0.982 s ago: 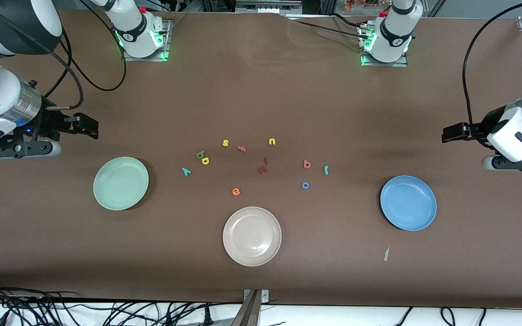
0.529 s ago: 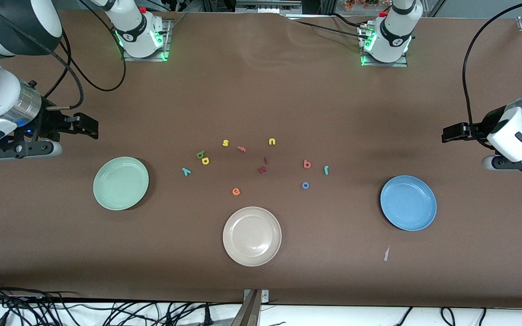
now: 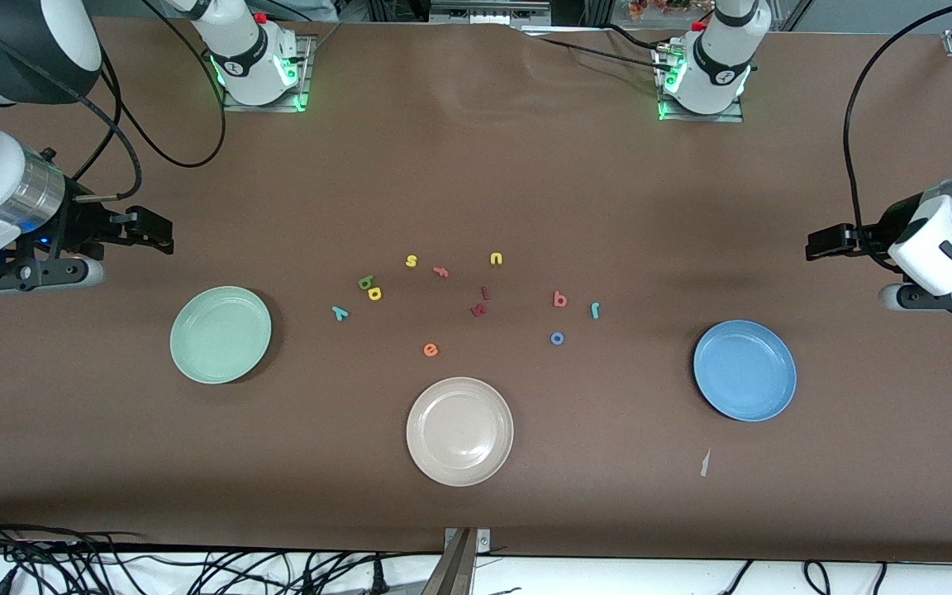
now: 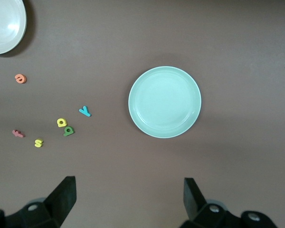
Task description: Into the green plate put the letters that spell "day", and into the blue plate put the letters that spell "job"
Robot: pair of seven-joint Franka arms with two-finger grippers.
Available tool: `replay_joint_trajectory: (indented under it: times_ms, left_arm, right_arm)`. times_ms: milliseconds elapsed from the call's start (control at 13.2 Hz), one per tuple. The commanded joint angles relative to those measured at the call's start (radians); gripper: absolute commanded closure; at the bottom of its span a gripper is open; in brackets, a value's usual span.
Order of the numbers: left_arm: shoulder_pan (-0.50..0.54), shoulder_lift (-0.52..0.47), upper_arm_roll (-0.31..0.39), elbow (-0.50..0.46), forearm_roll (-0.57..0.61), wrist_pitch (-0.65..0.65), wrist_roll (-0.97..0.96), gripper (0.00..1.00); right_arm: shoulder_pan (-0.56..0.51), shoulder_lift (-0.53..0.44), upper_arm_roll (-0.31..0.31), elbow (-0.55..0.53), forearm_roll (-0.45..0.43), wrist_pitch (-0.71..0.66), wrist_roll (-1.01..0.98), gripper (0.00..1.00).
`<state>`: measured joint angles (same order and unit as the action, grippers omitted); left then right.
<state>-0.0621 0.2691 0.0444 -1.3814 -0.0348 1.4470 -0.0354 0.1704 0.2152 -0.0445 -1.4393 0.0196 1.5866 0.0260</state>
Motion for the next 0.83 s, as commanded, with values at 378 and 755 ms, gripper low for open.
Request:
replay_joint_trajectory:
  times_ms: [378,755]
  left_arm:
    - [-0.004,0.007,-0.003,0.022,0.019,-0.007,-0.001,0.00]
    - [-0.004,0.007,-0.003,0.022,0.018,-0.007,0.000,0.00]
  right_arm:
    - [-0.005,-0.023,-0.003,-0.036,0.023,0.022,-0.031,0.00]
    - [-0.005,-0.043,-0.008,-0.070,0.023,0.049,-0.032,0.00]
